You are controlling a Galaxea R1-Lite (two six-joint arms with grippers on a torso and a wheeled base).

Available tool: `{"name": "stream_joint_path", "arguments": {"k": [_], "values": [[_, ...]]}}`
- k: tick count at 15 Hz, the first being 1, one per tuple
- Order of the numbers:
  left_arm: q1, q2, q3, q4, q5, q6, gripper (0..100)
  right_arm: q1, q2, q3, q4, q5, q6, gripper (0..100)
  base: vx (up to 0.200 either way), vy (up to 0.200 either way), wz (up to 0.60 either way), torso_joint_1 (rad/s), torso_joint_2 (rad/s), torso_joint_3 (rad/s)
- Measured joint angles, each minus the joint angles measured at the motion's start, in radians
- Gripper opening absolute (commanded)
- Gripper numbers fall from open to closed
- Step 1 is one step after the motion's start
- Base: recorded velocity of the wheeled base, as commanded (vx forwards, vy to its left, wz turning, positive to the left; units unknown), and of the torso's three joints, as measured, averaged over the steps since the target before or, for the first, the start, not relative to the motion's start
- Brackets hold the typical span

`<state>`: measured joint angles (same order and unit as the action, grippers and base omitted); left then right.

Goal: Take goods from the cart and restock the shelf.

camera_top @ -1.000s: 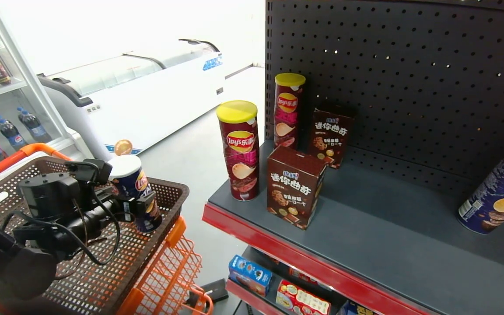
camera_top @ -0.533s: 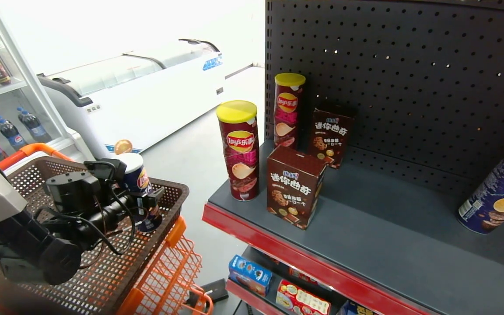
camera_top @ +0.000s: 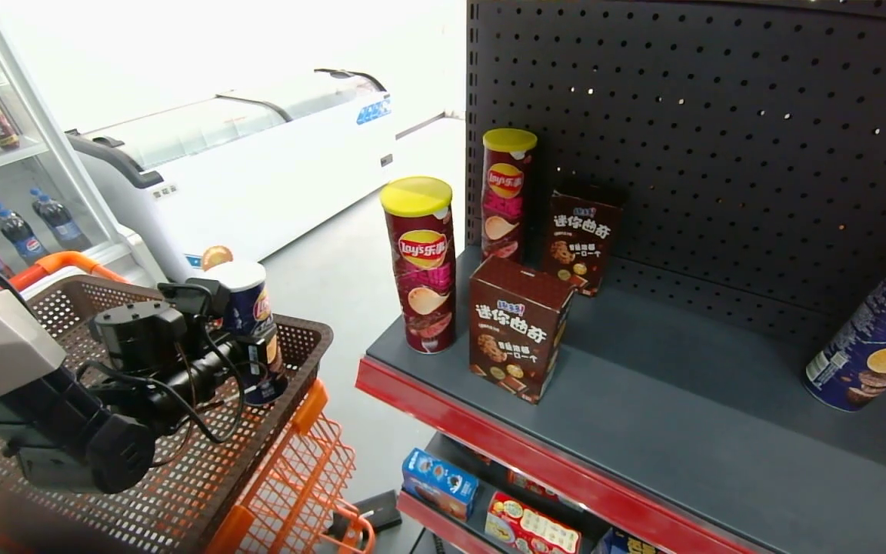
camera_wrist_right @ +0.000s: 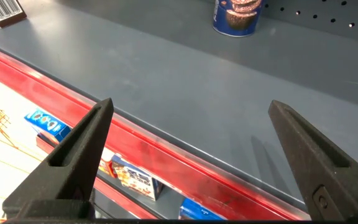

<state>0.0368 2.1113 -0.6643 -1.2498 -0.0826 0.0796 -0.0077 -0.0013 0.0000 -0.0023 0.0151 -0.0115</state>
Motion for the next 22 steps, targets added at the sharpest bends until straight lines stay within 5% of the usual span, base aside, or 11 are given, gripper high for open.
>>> {"name": "stream_joint_path", "arguments": {"k": [10, 15, 16, 22], "values": [[-0.074, -0.331, 0.076, 0.047, 0.006, -0.017, 0, 0.0, 0.0, 0.0, 0.0, 0.0, 0.0, 100, 0.0, 0.0, 0.0, 0.0, 0.0, 0.0], [-0.091, -0.618, 0.074, 0.392, -0.001, -0.04, 0, 0.0, 0.0, 0.0, 0.0, 0.0, 0.0, 100, 0.0, 0.0, 0.0, 0.0, 0.0, 0.0], [-0.11, -0.675, 0.073, 0.45, -0.003, -0.039, 0, 0.0, 0.0, 0.0, 0.0, 0.0, 0.0, 100, 0.0, 0.0, 0.0, 0.0, 0.0, 0.0], [-0.261, -0.853, 0.201, 0.417, -0.056, -0.041, 0, 0.0, 0.0, 0.0, 0.0, 0.0, 0.0, 100, 0.0, 0.0, 0.0, 0.0, 0.0, 0.0]]}}
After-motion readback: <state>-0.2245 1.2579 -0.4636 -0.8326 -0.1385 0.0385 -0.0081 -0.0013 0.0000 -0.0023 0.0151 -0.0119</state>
